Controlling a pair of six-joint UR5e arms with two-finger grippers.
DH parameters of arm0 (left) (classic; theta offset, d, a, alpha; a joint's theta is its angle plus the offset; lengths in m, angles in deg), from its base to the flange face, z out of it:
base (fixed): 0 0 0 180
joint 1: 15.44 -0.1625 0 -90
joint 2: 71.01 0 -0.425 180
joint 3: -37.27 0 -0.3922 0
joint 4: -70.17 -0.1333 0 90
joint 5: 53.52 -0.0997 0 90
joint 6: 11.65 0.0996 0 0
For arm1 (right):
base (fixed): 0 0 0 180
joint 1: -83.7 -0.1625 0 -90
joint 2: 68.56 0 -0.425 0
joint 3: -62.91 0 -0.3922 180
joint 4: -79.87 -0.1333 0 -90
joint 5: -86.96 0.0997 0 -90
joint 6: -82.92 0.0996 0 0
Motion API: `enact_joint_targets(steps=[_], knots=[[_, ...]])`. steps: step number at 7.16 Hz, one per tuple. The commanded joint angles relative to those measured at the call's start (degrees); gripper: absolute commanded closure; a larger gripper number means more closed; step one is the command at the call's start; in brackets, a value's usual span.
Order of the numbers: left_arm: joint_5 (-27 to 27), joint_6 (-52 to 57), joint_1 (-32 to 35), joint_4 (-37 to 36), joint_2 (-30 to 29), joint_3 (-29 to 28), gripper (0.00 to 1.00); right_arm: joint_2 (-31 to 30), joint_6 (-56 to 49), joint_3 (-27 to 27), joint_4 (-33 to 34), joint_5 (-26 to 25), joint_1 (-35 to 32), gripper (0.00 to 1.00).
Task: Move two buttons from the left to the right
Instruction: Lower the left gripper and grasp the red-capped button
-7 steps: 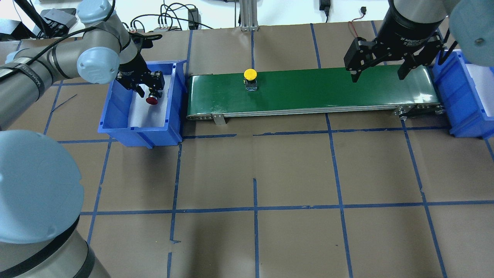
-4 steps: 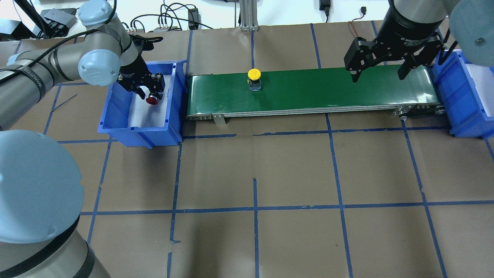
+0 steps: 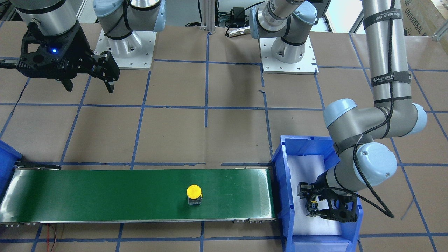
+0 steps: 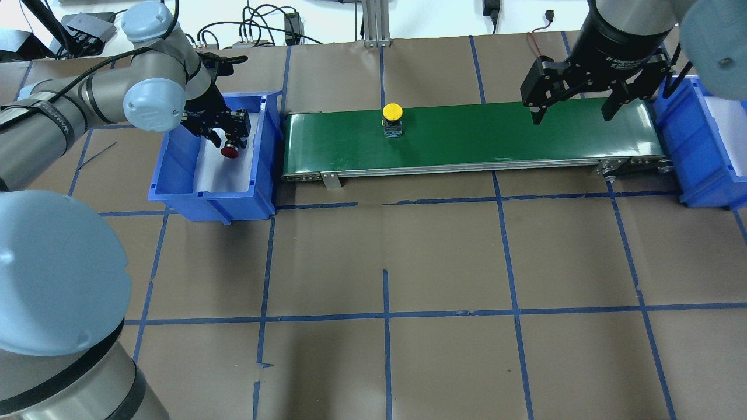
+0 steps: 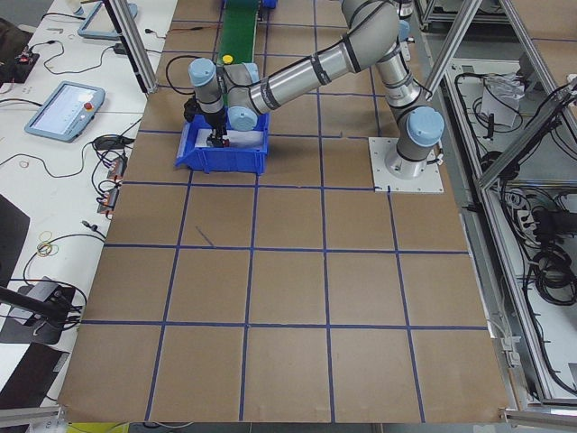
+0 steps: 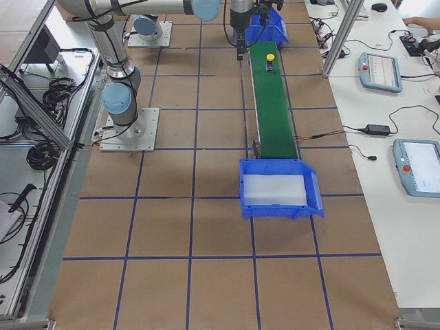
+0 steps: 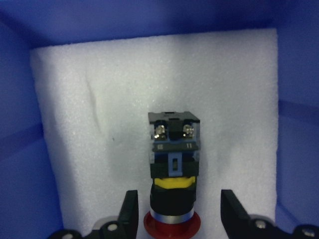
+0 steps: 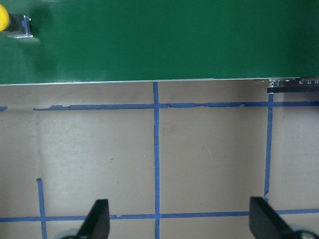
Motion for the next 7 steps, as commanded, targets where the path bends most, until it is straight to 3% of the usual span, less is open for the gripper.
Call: enact_joint_targets(steps=[1, 2, 3, 7], knots=[[-0.01, -0.25, 0.0, -0.09, -0.18, -0.18, 0.6, 0.0, 0.0, 0.0, 0.0, 0.07, -0.04, 0.0], [-0.01, -0.6, 0.0, -0.09, -0.18, -0.18, 0.77, 0.0, 0.0, 0.0, 0.0, 0.07, -0.04, 0.0], [-0.01, -0.69, 0.0, -0.09, -0.09, -0.53, 0.86, 0.0, 0.0, 0.0, 0.0, 0.07, -0.21, 0.0], [-0.71, -0.78, 0.0, 3.5, 4.81, -2.73, 0.87, 0.09, 0.26, -0.09, 0.17, 0.68, -0.13, 0.0]])
